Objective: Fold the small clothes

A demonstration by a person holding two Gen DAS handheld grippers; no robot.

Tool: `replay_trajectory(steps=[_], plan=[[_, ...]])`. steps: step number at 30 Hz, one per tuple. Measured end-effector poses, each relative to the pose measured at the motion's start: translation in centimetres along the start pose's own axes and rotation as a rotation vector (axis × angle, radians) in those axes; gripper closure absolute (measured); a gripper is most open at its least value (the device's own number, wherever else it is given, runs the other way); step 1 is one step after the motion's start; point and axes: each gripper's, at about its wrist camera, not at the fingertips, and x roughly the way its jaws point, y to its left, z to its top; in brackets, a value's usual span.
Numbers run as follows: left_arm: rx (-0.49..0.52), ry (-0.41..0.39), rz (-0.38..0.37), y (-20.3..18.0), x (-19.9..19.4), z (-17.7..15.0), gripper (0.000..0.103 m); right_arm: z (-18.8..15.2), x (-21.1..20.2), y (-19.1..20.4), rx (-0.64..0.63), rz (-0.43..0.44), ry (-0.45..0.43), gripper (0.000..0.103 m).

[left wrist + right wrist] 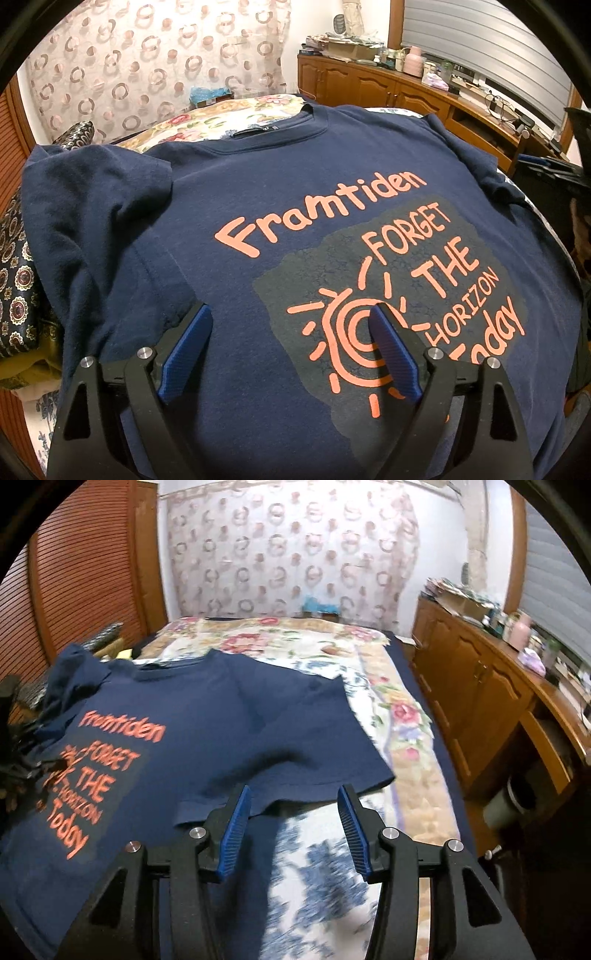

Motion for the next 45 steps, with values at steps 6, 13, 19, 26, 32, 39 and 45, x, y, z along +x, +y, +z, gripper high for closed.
replay_trajectory(steps=[6, 13, 19, 26, 32, 39, 45], plan=[[-0.001, 0.000, 0.000, 0.1, 0.0, 0.0, 0.014, 1.1, 4.3, -1.7, 0.069, -0.058, 0.057, 0.052], [-0.014, 0.008, 0.010, 0.3, 0.3, -0.1, 0.008, 2.5, 7.1, -3.4, 0.120, -0.106, 0.109, 0.052], [-0.012, 0.009, 0.010, 0.3, 0.3, -0.1, 0.008, 3.2, 6.7, -3.3, 0.126, -0.059, 0.094, 0.092], [-0.045, -0.029, 0.065, 1.2, -0.9, -0.3, 0.008, 4.5, 5.3, -1.6, 0.069, -0.015, 0.017, 0.101], [-0.104, -0.119, 0.032, 2.3, -3.8, -0.4, 0.008, 7.6, 3.8, 2.2, 0.037, 0.130, -0.086, 0.101], [-0.104, -0.179, 0.022, 2.1, -6.0, 0.0, 0.008, 11.6, 4.9, 8.5, -0.055, 0.200, -0.099, 0.099], [-0.104, -0.195, 0.019, 2.6, -6.7, 0.0, 0.008, 12.0, 5.9, 7.6, -0.076, 0.144, -0.100, 0.059]])
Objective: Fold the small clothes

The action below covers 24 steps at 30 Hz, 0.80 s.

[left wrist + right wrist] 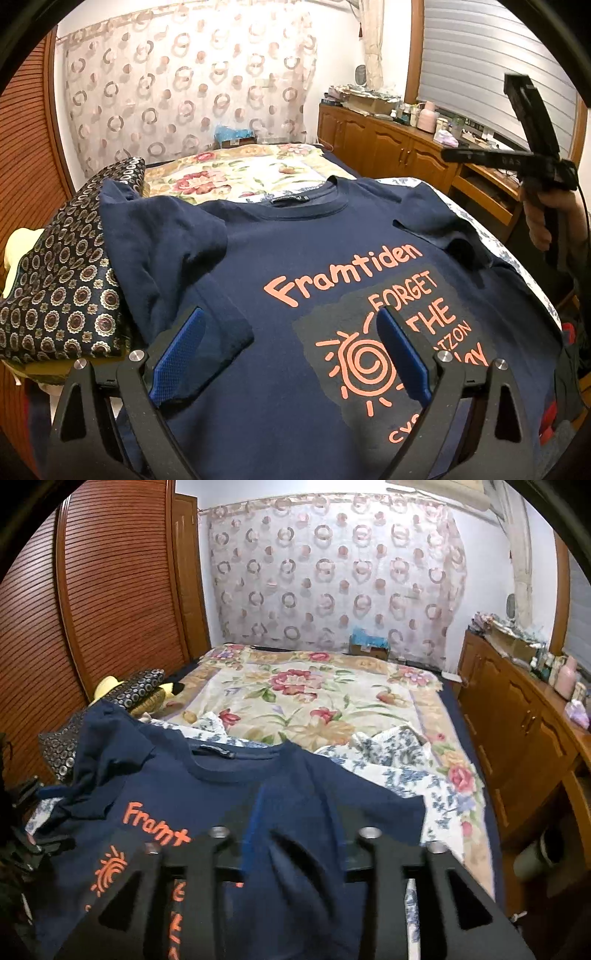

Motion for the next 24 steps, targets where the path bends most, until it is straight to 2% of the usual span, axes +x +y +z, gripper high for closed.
replay_trajectory(steps=[1, 6, 11, 18, 22, 23, 24], plan=[[-0.004, 0.000, -0.001, 0.3, 0.0, 0.3, 0.008, 0.0, 0.1, 0.5, -0.001, -0.003, 0.003, 0.055], [-0.025, -0.010, 0.001, 1.1, -0.4, 0.5, 0.008, -1.3, 0.0, -0.1, 0.010, -0.036, 0.061, 0.055], [-0.046, -0.015, 0.010, 2.0, -0.8, 0.2, 0.008, -4.1, 0.4, 0.2, -0.006, -0.038, 0.128, 0.055], [-0.058, -0.007, 0.004, 2.3, -0.9, -0.4, 0.008, -7.5, -0.2, 2.5, -0.024, 0.027, 0.161, 0.055], [-0.055, -0.003, 0.009, 2.3, -0.8, -0.5, 0.008, -9.0, -0.1, 4.2, -0.077, 0.046, 0.185, 0.055], [-0.058, -0.005, 0.011, 2.5, -0.8, -0.4, 0.008, -9.3, 0.2, 4.5, -0.095, 0.040, 0.193, 0.056], [-0.061, -0.007, 0.012, 2.5, -0.8, -0.4, 0.008, -9.5, 0.4, 4.9, -0.115, 0.030, 0.198, 0.062]])
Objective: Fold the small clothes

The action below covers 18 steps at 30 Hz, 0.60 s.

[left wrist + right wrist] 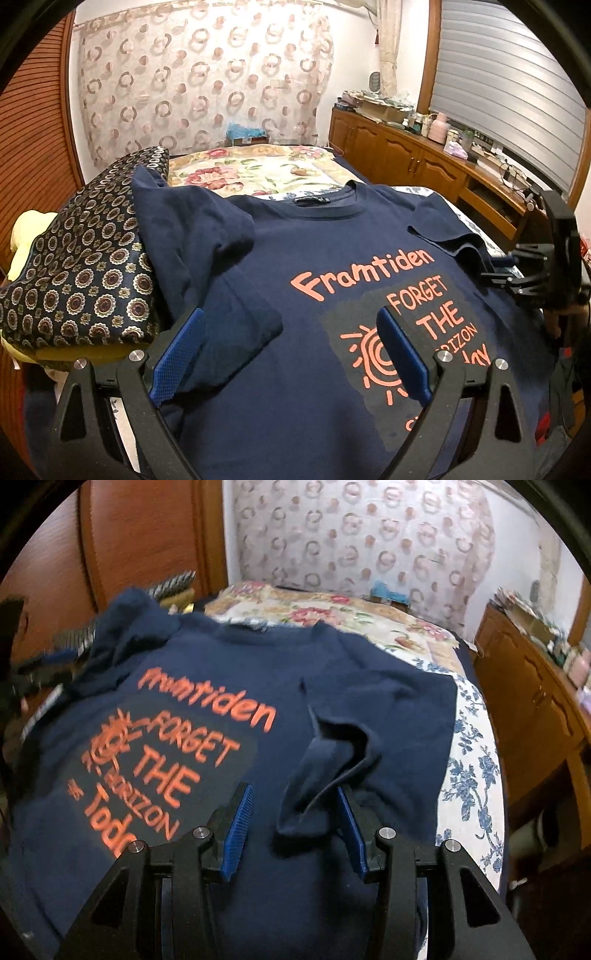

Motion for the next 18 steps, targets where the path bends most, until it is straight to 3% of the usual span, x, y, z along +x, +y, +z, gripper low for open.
replay_trajectory(steps=[1, 2, 7, 10, 15, 17, 18], plan=[[-0.003, -0.001, 0.001, 0.1, 0.0, 0.0, 0.008, 0.0, -0.1, 0.1, -0.032, -0.017, 0.001, 0.085], [-0.004, -0.002, 0.004, 0.2, -0.1, 0.1, 0.008, -0.1, 0.1, 0.3, -0.053, -0.034, -0.002, 0.096], [-0.001, -0.010, 0.025, 1.0, -0.6, 0.4, 0.008, -0.4, -1.2, 0.4, -0.067, 0.010, -0.041, 0.099], [-0.009, -0.017, 0.032, 1.6, -0.8, 0.7, 0.008, -0.8, -1.5, 0.1, -0.055, 0.035, -0.021, 0.099], [0.002, -0.039, 0.042, 2.9, -1.3, 1.9, 0.008, -1.0, -1.8, -1.2, -0.027, 0.022, -0.013, 0.081], [0.010, -0.048, 0.057, 3.5, -1.5, 2.6, 0.011, -0.8, -2.2, -1.6, -0.014, 0.013, -0.028, 0.059], [0.011, -0.052, 0.060, 3.8, -1.6, 2.8, 0.014, -0.8, -2.5, -1.6, -0.009, 0.004, -0.035, 0.054]])
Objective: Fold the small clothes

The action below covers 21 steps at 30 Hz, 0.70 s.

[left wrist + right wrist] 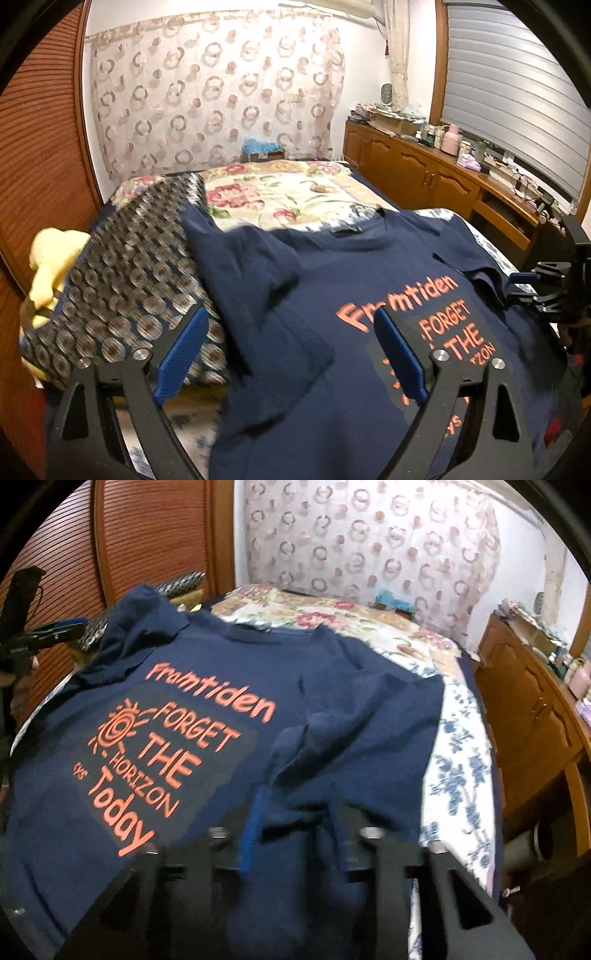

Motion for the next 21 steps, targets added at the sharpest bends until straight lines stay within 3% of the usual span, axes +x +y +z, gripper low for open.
replay_trajectory(steps=[2, 8, 15, 21], plan=[[-0.003, -0.002, 0.003, 0.9, 0.0, 0.9, 0.017, 0.2, -0.2, -0.4, 0.000, -0.024, -0.014, 0.047], [0.000, 0.027, 0.031, 2.6, 1.6, 2.8, 0.025, 0.3, 0.9, -2.4, 0.050, -0.079, -0.037, 0.047], [-0.044, 0.080, 0.033, 4.8, 4.3, 4.9, 0.043, -0.3, 2.9, -4.0, 0.118, -0.134, -0.001, 0.047], [-0.085, 0.112, 0.034, 6.0, 6.3, 5.9, 0.045, -0.5, 1.3, -4.6, 0.125, -0.131, -0.027, 0.047]])
